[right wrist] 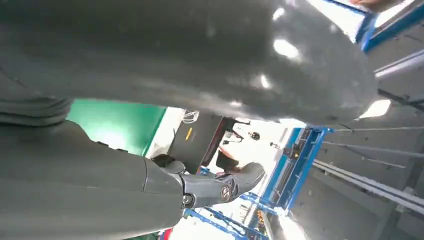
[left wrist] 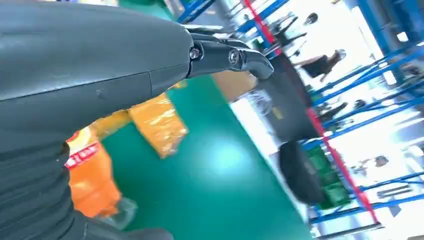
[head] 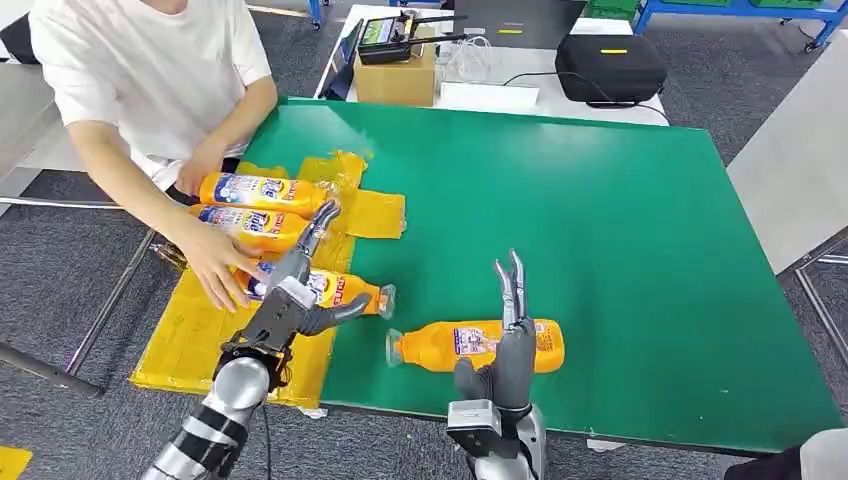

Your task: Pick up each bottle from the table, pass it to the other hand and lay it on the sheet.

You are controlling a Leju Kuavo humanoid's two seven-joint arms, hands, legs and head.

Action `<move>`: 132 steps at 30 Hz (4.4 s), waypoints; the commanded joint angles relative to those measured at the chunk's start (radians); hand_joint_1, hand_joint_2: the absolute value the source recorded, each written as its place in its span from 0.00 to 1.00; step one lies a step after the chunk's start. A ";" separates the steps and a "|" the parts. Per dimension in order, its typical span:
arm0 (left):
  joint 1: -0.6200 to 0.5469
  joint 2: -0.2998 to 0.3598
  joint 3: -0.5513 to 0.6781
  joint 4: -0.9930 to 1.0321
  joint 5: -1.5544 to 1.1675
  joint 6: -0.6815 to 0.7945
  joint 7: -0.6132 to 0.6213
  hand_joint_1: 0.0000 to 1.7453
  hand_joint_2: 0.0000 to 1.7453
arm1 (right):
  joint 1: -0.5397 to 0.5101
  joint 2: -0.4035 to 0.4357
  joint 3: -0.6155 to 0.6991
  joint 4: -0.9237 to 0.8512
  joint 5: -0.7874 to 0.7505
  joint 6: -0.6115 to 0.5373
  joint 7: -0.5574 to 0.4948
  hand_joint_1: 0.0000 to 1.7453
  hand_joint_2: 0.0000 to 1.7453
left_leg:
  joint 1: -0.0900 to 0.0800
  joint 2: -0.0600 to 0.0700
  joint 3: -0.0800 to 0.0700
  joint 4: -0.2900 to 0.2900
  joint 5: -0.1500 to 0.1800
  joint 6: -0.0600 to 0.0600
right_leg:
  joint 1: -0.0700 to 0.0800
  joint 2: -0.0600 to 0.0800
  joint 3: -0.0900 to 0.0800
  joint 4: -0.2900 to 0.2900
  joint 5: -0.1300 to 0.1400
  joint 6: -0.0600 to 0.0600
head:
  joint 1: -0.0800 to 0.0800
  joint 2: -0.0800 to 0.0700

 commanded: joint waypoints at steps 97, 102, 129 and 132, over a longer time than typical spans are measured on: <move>0.116 -0.081 0.032 -0.151 0.376 0.149 0.087 0.00 1.00 | -0.215 -0.266 -0.141 0.466 0.000 0.735 0.421 1.00 1.00 | 0.000 -0.001 0.016 -0.003 0.002 0.004 | 0.002 -0.001 0.006 -0.006 0.004 -0.006 | 0.000 0.000; 0.187 -0.080 -0.022 -0.023 0.326 0.095 0.114 0.00 1.00 | -0.098 -0.176 -0.183 0.188 -0.101 0.613 0.324 1.00 1.00 | 0.000 0.004 0.024 -0.005 -0.002 0.003 | 0.002 0.005 0.020 -0.005 0.000 -0.005 | 0.000 0.000; 0.220 -0.093 -0.131 -0.139 0.545 -0.261 0.032 0.00 1.00 | -0.152 -0.064 0.092 0.373 -0.050 0.581 0.159 1.00 1.00 | 0.000 0.003 0.004 -0.002 -0.002 0.004 | 0.001 0.004 0.003 -0.003 0.000 -0.004 | 0.000 0.000; 0.212 -0.093 -0.140 -0.124 0.569 -0.245 0.059 0.00 1.00 | -0.163 -0.065 0.108 0.361 -0.047 0.564 0.174 1.00 1.00 | 0.000 0.003 0.004 -0.003 -0.002 0.005 | 0.001 0.005 0.003 -0.003 0.000 -0.005 | 0.000 0.000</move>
